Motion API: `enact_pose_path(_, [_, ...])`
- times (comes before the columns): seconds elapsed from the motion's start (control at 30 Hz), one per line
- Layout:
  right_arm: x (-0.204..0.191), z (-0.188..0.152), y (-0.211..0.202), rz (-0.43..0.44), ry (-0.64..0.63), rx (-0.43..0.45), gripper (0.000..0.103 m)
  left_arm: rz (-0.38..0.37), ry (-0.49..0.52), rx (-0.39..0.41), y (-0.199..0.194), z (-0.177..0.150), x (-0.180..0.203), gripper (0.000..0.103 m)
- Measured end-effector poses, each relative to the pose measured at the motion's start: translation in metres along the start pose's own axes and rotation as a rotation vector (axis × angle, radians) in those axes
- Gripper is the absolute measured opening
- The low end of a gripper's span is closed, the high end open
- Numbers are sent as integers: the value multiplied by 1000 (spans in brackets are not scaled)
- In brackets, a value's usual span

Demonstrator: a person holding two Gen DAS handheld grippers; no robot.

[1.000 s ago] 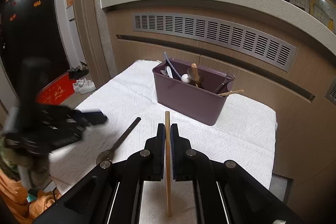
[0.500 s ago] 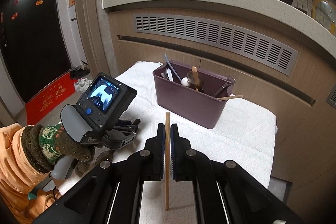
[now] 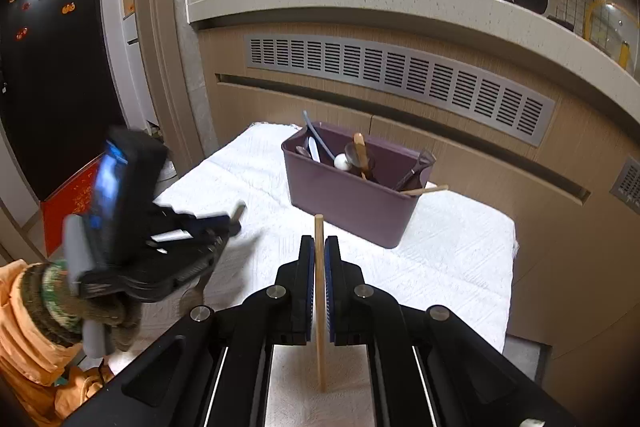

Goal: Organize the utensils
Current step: 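Carry the dark spoon and chopstick over the caddy and release both into it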

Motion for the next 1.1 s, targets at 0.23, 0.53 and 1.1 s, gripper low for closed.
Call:
enact_pose_path(0.23, [2, 35, -21, -31, -1, 77, 5, -27, 15, 187, -47, 78, 3, 3])
enact_pose_path(0.53, [29, 147, -70, -109, 1, 257, 5, -52, 51, 345, -95, 189, 10, 3])
enact_pose_path(1.1, [90, 184, 35, -103, 111, 136, 5, -83, 41, 159, 38, 213, 13, 3])
Point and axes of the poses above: each gripper's, at about its wrist camera, not at the fingertips, and y roughly the way its jaws point, x to its right, z to its top, the point moved 7 cm from there along y, roughly the way its jaws point, and after that the axes turned 1 degree about -y, right-handed, at the moved point
